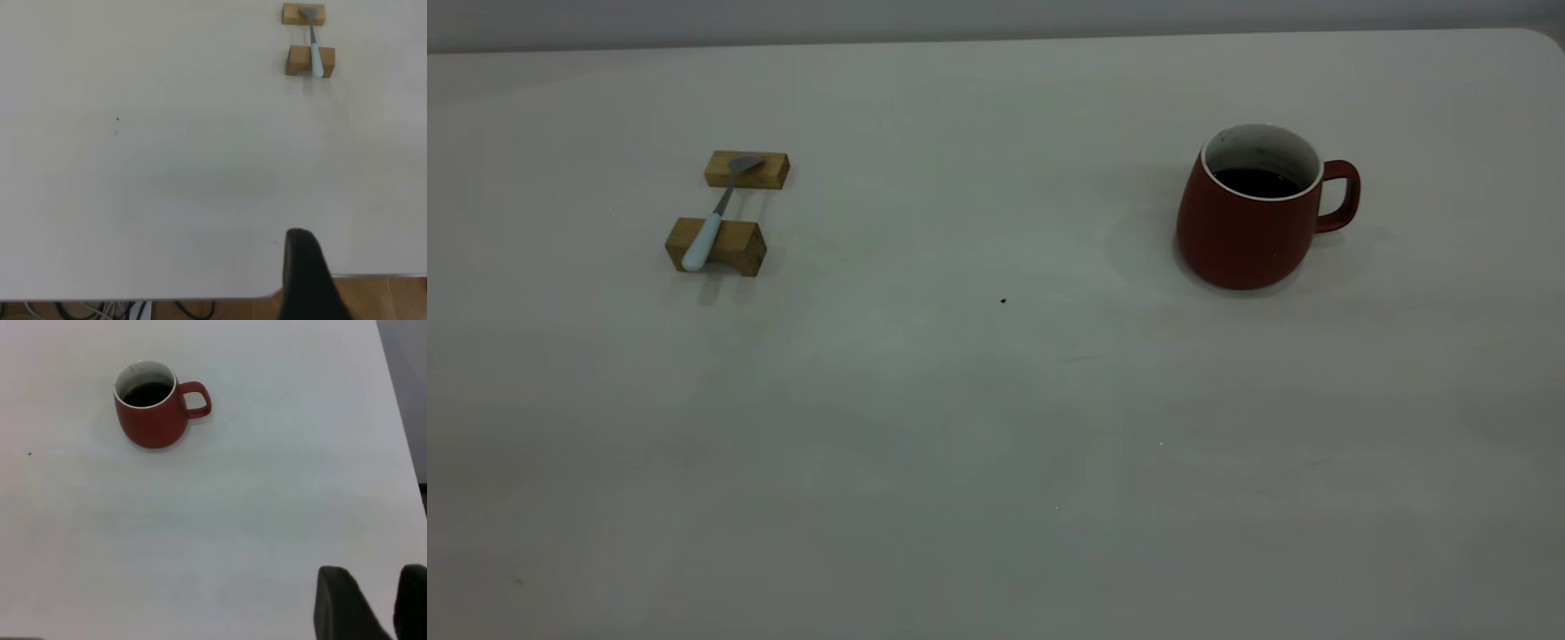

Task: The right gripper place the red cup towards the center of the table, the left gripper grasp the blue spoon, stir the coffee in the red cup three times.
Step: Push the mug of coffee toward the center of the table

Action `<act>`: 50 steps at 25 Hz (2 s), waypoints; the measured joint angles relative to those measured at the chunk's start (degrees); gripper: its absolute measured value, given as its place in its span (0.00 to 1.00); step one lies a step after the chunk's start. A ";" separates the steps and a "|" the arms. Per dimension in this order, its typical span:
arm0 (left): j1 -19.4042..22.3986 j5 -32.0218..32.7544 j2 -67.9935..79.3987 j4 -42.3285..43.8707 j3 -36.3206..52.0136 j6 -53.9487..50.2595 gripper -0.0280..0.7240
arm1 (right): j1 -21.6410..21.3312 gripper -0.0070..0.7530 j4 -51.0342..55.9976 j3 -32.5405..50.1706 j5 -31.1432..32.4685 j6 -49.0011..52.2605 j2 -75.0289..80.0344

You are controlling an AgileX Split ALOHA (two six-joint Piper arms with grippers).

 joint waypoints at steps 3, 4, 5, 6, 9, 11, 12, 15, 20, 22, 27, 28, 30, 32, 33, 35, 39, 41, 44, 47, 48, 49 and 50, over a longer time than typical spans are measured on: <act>0.00 0.00 0.00 0.00 0.00 0.00 0.70 | 0.00 0.32 0.00 0.00 0.00 0.06 0.00; 0.00 0.00 0.00 0.00 0.00 0.00 0.70 | 0.00 0.32 0.00 0.00 0.00 0.06 0.00; 0.00 0.00 0.00 0.00 0.00 0.00 0.70 | 0.00 0.32 0.00 0.00 0.00 0.06 0.00; 0.00 0.00 0.00 0.00 0.00 0.00 0.70 | 0.00 0.32 0.00 0.00 0.00 0.06 0.00; 0.00 0.00 0.00 0.00 0.00 0.00 0.70 | 0.00 0.32 0.00 0.00 0.00 0.06 0.00; 0.00 0.00 0.00 0.00 0.00 0.00 0.70 | 0.00 0.32 0.00 0.00 0.00 0.06 0.00; 0.00 0.00 0.00 0.00 0.00 0.00 0.70 | 0.00 0.32 0.00 0.00 0.00 0.06 0.00; 0.00 0.00 0.00 0.00 0.00 0.00 0.70 | 0.00 0.32 0.00 0.00 0.00 0.06 0.00; 0.00 0.00 0.00 0.00 0.00 0.00 0.70 | 0.00 0.32 0.00 0.00 0.00 0.06 0.00; 0.00 0.00 0.00 0.00 0.00 0.00 0.70 | 0.00 0.32 0.00 0.00 0.00 0.06 0.00; 0.00 0.00 0.00 0.00 0.00 0.00 0.70 | 0.00 0.32 0.00 0.00 0.00 0.06 0.00; 0.00 0.00 0.00 0.00 0.00 0.00 0.70 | 0.00 0.32 0.00 0.00 0.00 0.06 0.00; 0.00 0.00 0.00 0.00 0.00 0.00 0.70 | 0.00 0.32 0.49 0.00 0.00 0.67 0.00; 0.00 0.00 0.00 0.00 0.00 0.00 0.70 | 0.00 0.32 0.72 0.00 0.00 2.14 0.00; 0.00 0.00 0.00 0.00 0.00 0.00 0.70 | 0.00 0.33 0.72 0.00 0.00 2.78 0.00; 0.00 0.00 0.00 0.00 0.00 0.00 0.70 | 0.00 0.36 0.59 -0.13 -0.55 3.38 0.00; 0.00 0.00 0.00 0.00 0.00 0.00 0.70 | 0.00 0.59 -1.21 -2.70 -4.89 3.84 5.17; 0.00 0.00 0.00 0.00 0.00 0.00 0.70 | 0.00 0.75 -3.26 -4.70 -7.96 3.90 11.60; 0.00 0.00 0.00 0.00 0.00 0.00 0.70 | 0.00 0.93 -5.96 -8.40 -12.49 3.59 23.40; 0.00 0.00 0.00 0.00 0.00 0.00 0.70 | 0.00 0.96 -6.97 -12.30 -17.26 1.88 36.55; 0.00 0.00 0.00 0.00 0.00 0.00 0.70 | 0.00 0.96 -7.10 -13.63 -18.90 0.81 41.20; 0.00 0.00 0.00 0.00 0.00 0.00 0.70 | 0.00 0.96 -7.10 -14.85 -20.52 -0.25 44.98; 0.00 0.00 0.00 0.00 0.00 0.00 0.70 | 0.00 0.96 -7.04 -15.93 -21.94 -1.94 49.35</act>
